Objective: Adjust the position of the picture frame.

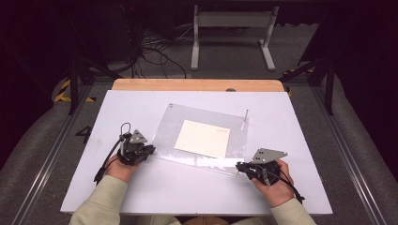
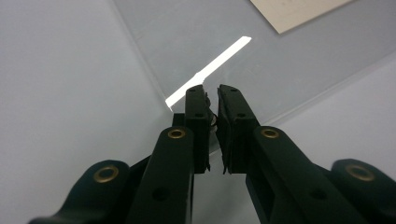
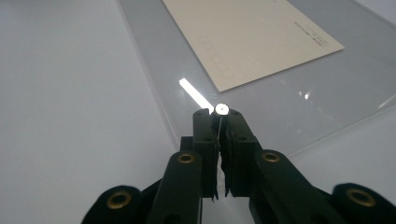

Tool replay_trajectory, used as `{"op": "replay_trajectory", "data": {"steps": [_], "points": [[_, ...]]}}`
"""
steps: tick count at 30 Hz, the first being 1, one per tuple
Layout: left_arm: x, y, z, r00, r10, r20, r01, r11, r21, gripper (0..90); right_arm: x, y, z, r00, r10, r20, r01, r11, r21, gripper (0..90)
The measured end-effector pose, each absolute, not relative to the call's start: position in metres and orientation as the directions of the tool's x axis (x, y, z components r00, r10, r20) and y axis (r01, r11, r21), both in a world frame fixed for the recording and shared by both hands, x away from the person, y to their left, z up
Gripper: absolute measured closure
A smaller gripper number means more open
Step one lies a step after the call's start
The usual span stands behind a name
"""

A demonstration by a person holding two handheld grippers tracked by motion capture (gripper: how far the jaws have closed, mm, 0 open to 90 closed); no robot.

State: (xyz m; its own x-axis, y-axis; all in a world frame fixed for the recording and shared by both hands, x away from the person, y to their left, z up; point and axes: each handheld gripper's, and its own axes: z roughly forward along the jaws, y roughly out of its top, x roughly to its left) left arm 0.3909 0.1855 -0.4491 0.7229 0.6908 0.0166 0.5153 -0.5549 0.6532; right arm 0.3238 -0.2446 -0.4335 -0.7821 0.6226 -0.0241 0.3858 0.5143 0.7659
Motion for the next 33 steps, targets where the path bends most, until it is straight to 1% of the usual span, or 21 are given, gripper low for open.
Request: {"op": "replay_trajectory", "data": {"steps": [5,13,17,21,28,33], "points": [[0.375,0.180,-0.446,0.781,0.624,-0.008,0.491,-0.606,0.626,83.0,0.319,-0.258,-0.433,-0.770,0.638,-0.020,0.398,0.505,0.766,84.3],[0.343,0.169,-0.444,0.866,0.500,-0.004,0.401,-0.690,0.603,82.9,0.310,-0.280,-0.433,-0.768,0.640,-0.011,0.403,0.497,0.769,84.1],[0.333,0.164,-0.443,0.902,0.432,-0.021,0.358,-0.720,0.594,82.9,0.305,-0.289,-0.433,-0.765,0.644,-0.005,0.408,0.490,0.770,83.9],[0.331,0.164,-0.444,0.904,0.426,-0.036,0.361,-0.716,0.597,82.7,0.301,-0.295,-0.435,-0.771,0.636,0.008,0.400,0.474,0.784,80.9],[0.334,0.165,-0.445,0.904,0.424,-0.051,0.364,-0.703,0.610,82.4,0.300,-0.293,-0.434,-0.763,0.647,-0.016,0.394,0.484,0.781,84.5],[0.334,0.161,-0.447,0.904,0.423,-0.064,0.366,-0.687,0.628,82.5,0.309,-0.289,-0.420,-0.731,0.681,-0.039,0.424,0.498,0.756,84.8]]}}
